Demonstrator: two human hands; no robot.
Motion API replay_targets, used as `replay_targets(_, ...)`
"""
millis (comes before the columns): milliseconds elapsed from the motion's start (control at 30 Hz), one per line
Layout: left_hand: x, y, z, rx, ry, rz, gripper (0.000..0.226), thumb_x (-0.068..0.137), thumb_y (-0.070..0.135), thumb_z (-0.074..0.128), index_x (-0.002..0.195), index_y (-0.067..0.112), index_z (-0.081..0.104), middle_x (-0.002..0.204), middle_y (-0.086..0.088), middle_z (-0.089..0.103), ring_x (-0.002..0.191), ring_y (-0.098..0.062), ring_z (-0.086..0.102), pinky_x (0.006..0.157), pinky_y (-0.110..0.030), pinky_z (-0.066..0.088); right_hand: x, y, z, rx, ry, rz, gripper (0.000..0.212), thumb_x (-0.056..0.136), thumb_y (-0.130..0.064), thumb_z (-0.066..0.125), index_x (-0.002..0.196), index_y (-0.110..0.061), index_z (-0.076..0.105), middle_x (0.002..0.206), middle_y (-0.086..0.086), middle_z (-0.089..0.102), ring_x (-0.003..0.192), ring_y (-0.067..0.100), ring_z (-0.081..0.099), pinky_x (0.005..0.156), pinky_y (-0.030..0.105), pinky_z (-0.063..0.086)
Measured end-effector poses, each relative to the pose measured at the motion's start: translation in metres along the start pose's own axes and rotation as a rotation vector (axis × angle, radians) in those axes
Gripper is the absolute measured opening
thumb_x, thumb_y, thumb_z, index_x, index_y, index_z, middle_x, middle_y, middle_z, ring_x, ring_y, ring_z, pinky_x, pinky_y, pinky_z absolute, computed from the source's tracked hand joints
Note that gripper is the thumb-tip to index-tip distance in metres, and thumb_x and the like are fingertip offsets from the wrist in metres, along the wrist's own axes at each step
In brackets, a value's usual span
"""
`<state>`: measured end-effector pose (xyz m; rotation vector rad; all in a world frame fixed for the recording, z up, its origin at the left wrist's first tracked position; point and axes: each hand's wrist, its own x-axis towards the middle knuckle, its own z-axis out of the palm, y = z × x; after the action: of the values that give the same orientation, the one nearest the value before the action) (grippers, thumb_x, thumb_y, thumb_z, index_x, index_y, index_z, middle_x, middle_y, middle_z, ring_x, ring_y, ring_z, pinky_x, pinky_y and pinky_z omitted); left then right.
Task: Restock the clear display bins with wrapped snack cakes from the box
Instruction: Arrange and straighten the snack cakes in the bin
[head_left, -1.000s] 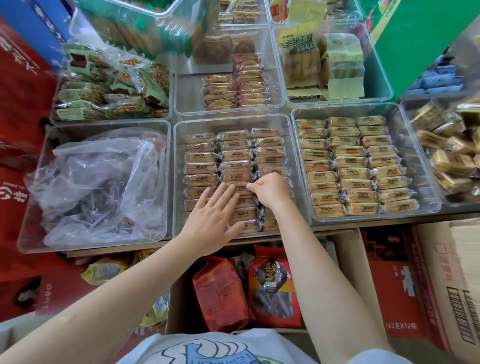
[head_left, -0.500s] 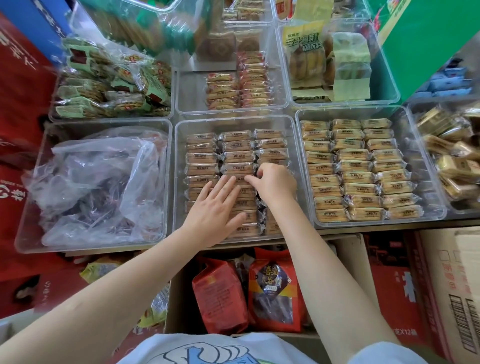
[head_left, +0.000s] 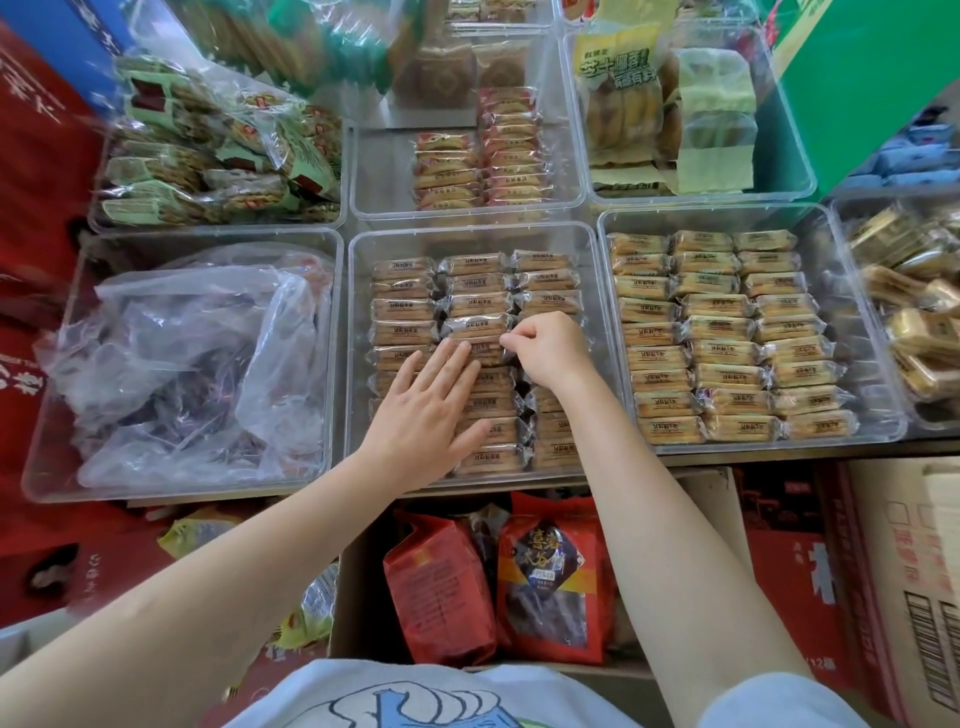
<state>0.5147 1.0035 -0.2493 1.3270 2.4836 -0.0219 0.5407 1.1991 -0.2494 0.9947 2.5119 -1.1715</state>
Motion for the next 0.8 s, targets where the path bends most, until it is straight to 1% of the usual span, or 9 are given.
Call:
replay_targets(133, 0.002, 0.003, 0.002, -0.002, -0.042, 0.001, 0.083, 0.097, 0.068, 0.008, 0.162, 0.016, 0.008, 0.168, -0.001, -0.006, 0.153, -0.014, -0.018, 0.125, -0.04, -0.011, 0.005, -0.001, 0.0, -0.092, -0.01, 0.011, 0.022, 0.097, -0.031, 0.063, 0.089, -0.017, 0.079, 0.088, -0.003, 0.07, 0.083, 0.018, 0.062, 0.073, 0.029, 0.044)
replay_targets(267, 0.004, 0.004, 0.001, -0.017, -0.068, 0.006, 0.079, 0.101, 0.066, 0.018, 0.162, 0.017, 0.008, 0.169, 0.0, -0.003, 0.155, -0.014, -0.012, 0.126, -0.041, -0.006, 0.004, 0.0, 0.005, -0.155, 0.014, 0.036, 0.021, 0.097, -0.033, 0.062, 0.088, -0.021, 0.076, 0.09, 0.0, 0.071, 0.082, 0.021, 0.062, 0.071, 0.031, 0.043)
replay_targets(367, 0.002, 0.0, 0.004, 0.012, -0.059, 0.03, 0.079, 0.101, 0.067, 0.016, 0.162, 0.017, 0.007, 0.169, -0.001, -0.002, 0.155, -0.014, -0.012, 0.125, -0.042, -0.008, 0.007, -0.001, 0.002, -0.236, -0.01, 0.042, 0.025, 0.097, -0.038, 0.061, 0.093, -0.019, 0.077, 0.096, 0.0, 0.073, 0.085, 0.021, 0.063, 0.068, 0.03, 0.042)
replay_targets(467, 0.002, -0.004, 0.005, 0.03, -0.068, 0.045, 0.083, 0.096, 0.069, 0.009, 0.162, 0.018, 0.006, 0.169, 0.0, -0.005, 0.154, -0.014, -0.016, 0.123, -0.042, -0.015, 0.01, -0.012, -0.004, -0.307, 0.029, 0.07, 0.047, 0.094, -0.054, 0.058, 0.079, -0.011, 0.068, 0.075, 0.001, 0.065, 0.07, 0.022, 0.061, 0.054, 0.027, 0.036)
replay_targets(500, 0.003, -0.004, 0.005, 0.026, -0.064, 0.047, 0.083, 0.096, 0.069, 0.008, 0.162, 0.018, 0.006, 0.169, 0.0, -0.006, 0.153, -0.014, -0.018, 0.123, -0.042, -0.016, 0.011, -0.016, -0.004, -0.321, 0.067, 0.082, 0.05, 0.094, -0.056, 0.057, 0.076, -0.01, 0.063, 0.07, 0.001, 0.061, 0.067, 0.022, 0.058, 0.051, 0.026, 0.033)
replay_targets(567, 0.005, -0.004, 0.004, 0.01, -0.039, 0.046, 0.082, 0.097, 0.068, 0.009, 0.162, 0.018, 0.006, 0.169, 0.0, -0.008, 0.153, -0.014, -0.02, 0.123, -0.042, -0.016, 0.011, -0.024, 0.0, -0.328, 0.122, 0.115, 0.048, 0.095, -0.054, 0.057, 0.076, -0.011, 0.057, 0.07, 0.001, 0.056, 0.067, 0.024, 0.056, 0.049, 0.027, 0.031)
replay_targets(633, 0.009, -0.006, 0.002, -0.004, -0.022, 0.031, 0.079, 0.1, 0.066, 0.012, 0.162, 0.018, 0.006, 0.168, 0.0, -0.009, 0.152, -0.014, -0.021, 0.124, -0.042, -0.015, 0.016, -0.025, 0.009, -0.252, 0.131, 0.143, 0.041, 0.096, -0.047, 0.061, 0.077, -0.01, 0.059, 0.074, 0.003, 0.06, 0.07, 0.027, 0.058, 0.052, 0.028, 0.033)
replay_targets(733, 0.016, -0.011, 0.0, -0.021, -0.003, 0.002, 0.079, 0.101, 0.066, 0.017, 0.162, 0.018, 0.007, 0.169, -0.001, -0.008, 0.153, -0.015, -0.02, 0.125, -0.043, -0.011, 0.022, -0.017, 0.014, -0.113, 0.088, 0.161, 0.034, 0.094, -0.038, 0.066, 0.081, -0.007, 0.071, 0.08, 0.006, 0.069, 0.078, 0.028, 0.063, 0.064, 0.028, 0.04)
replay_targets(800, 0.023, -0.012, -0.001, -0.012, 0.0, 0.003, 0.079, 0.101, 0.065, 0.018, 0.162, 0.017, 0.006, 0.169, -0.002, -0.008, 0.153, -0.016, -0.019, 0.125, -0.044, -0.01, 0.026, -0.013, 0.012, -0.095, 0.058, 0.137, 0.032, 0.094, -0.036, 0.066, 0.075, -0.01, 0.072, 0.078, 0.005, 0.068, 0.079, 0.027, 0.064, 0.068, 0.028, 0.042)
